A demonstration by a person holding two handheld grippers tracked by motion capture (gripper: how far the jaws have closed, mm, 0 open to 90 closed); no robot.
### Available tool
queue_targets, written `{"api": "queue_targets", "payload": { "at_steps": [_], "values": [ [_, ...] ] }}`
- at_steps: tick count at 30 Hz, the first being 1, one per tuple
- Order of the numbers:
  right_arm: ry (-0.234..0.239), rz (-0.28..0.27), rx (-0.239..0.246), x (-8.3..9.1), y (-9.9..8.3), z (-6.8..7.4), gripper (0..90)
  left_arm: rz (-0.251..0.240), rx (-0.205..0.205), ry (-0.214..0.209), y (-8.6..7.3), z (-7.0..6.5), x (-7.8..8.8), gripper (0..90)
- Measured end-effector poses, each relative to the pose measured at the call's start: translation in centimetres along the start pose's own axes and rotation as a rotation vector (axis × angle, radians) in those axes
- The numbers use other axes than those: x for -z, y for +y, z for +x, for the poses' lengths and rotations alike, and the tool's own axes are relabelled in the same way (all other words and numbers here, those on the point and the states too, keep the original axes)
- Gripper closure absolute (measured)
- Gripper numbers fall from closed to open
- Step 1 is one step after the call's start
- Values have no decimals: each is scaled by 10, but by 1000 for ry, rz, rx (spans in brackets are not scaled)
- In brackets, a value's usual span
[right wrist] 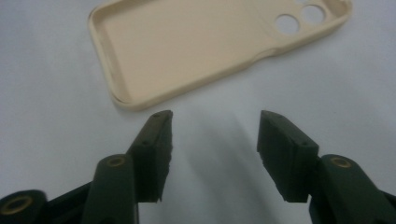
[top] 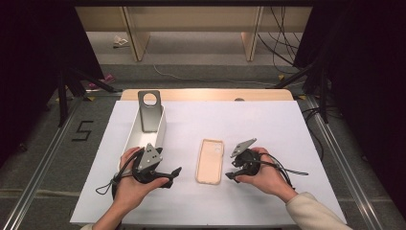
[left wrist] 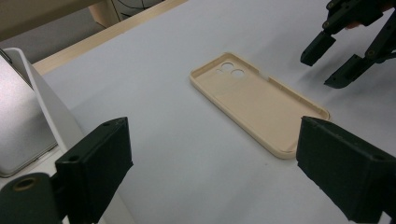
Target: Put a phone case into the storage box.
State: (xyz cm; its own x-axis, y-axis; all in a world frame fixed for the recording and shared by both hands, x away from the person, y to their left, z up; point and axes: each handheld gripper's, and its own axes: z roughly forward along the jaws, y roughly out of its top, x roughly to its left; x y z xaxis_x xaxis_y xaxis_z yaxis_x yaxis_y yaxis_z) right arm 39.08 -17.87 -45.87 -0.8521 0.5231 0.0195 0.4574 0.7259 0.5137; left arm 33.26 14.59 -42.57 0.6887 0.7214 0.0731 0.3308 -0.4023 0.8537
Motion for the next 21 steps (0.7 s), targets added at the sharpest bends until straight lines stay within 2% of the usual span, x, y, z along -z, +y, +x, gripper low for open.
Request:
{"api": "queue_targets", "payload": {
  "at_steps": [3, 8, 15, 21],
  "values": [
    [-16, -30, -12, 4, -4, -5, 385, -4, 0, -1, 1, -1, 1, 98],
    [-18, -114, -23, 14, -13, -12, 328, -4, -2, -1, 2, -1, 0, 99],
    [8, -246, -106, 32, -22, -20, 267, 3, -2, -13, -1, -2, -1, 100],
    [-17, -334, -135, 49, -32, -22, 235, 0, 4, -16, -4, -2, 2, 101]
  ]
}}
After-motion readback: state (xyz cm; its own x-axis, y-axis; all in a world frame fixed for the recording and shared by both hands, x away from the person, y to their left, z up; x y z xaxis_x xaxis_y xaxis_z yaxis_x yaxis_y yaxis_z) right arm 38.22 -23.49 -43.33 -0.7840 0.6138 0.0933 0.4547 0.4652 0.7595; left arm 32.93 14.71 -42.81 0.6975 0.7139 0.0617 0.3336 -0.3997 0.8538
